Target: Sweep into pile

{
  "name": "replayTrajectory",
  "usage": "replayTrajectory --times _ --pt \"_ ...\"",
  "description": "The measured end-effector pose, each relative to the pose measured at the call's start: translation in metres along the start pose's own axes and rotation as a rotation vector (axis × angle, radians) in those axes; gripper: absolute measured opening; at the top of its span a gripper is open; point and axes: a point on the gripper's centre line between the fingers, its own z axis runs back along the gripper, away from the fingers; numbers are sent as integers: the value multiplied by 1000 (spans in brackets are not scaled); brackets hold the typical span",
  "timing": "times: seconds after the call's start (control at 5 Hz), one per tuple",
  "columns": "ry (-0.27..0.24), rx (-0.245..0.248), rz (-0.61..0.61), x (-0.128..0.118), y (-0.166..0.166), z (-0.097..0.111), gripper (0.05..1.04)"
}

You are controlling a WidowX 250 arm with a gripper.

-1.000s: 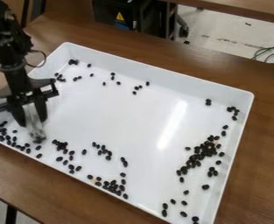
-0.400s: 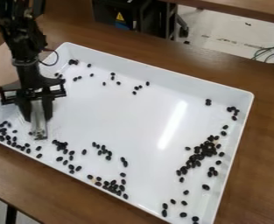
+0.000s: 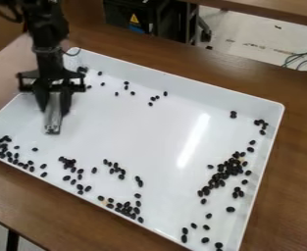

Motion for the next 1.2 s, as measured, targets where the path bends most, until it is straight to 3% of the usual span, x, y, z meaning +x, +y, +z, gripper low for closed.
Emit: replayTrajectory --times 0.2,0.4,0.8,1.0,1.2 --pt "-26 12 -121 20 -11 3 360" --pt "-55 22 -335 26 -33 6 360" --pt "-93 50 -656 10 -76 4 360" --pt "-85 19 -767 -6 -106 4 360" --pt "-67 29 -824 -15 -126 3 360"
